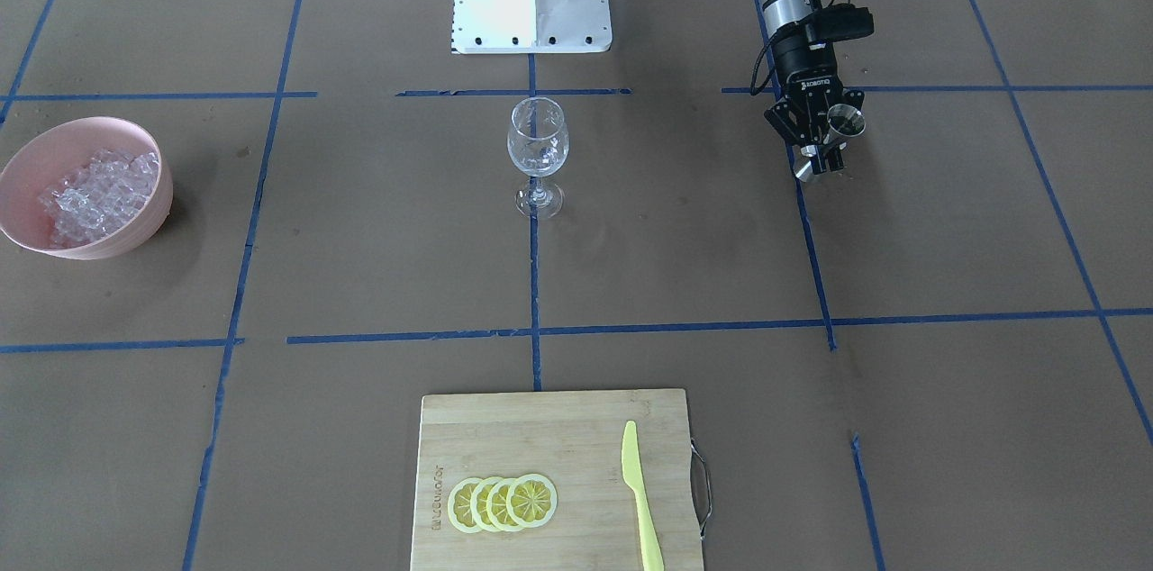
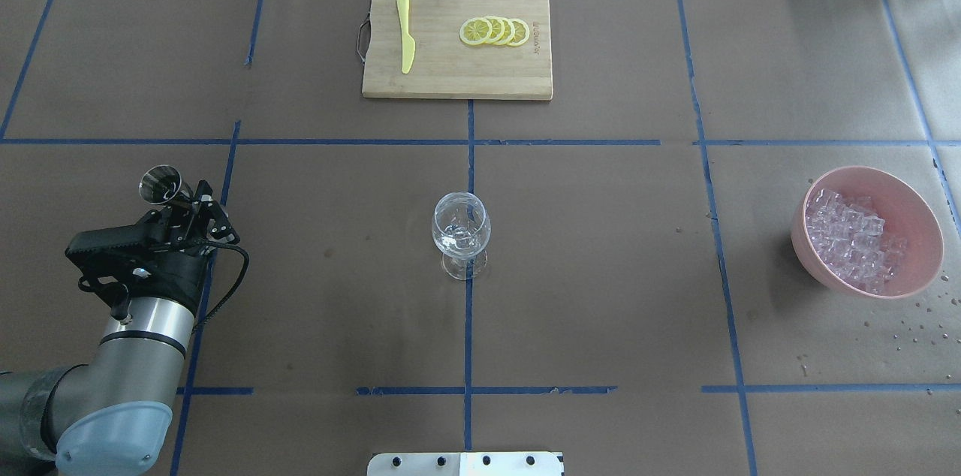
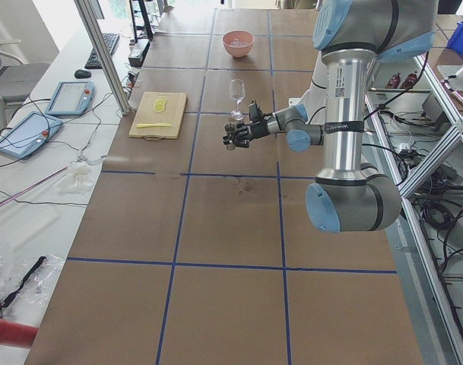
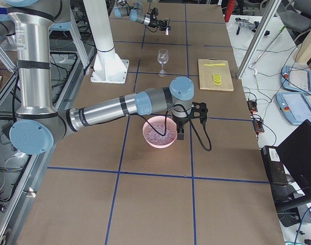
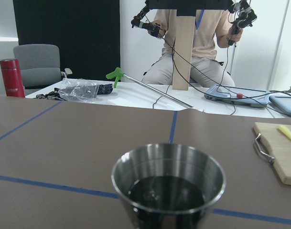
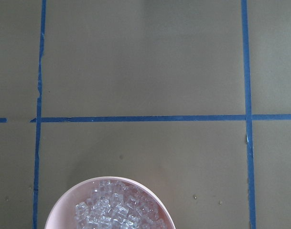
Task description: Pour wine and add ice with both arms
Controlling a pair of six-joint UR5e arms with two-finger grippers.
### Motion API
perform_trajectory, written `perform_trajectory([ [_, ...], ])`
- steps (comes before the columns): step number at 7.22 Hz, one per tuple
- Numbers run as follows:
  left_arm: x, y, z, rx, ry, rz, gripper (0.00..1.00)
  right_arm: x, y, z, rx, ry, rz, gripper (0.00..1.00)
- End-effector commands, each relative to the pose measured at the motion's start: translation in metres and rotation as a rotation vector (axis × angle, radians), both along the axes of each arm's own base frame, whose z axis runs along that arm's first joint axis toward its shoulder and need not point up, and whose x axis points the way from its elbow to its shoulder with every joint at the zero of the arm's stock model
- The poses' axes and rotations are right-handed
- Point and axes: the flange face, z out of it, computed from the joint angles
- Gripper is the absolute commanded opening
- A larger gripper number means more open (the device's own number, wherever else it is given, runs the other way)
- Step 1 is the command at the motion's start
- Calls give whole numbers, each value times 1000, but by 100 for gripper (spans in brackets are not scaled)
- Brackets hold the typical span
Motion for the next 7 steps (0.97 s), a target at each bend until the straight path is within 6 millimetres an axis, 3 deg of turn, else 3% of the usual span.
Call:
perform_trajectory([
  [1, -2, -10, -38, 41, -54, 23, 0, -36, 9, -30, -34, 5, 12, 100],
  [2, 3, -11, -49, 55, -71, 41, 0, -58, 17, -48, -38, 28, 17, 100],
  [3, 10, -12, -72, 66, -7, 44, 0, -70, 26, -53, -43, 31, 10, 100],
  [5, 17, -13, -93, 98, -69, 76, 0, -100, 57, -22, 5, 60, 55, 100],
  [7, 23, -13, -123, 130, -90, 101, 0, -109, 74, 17, 17, 34, 76, 100],
])
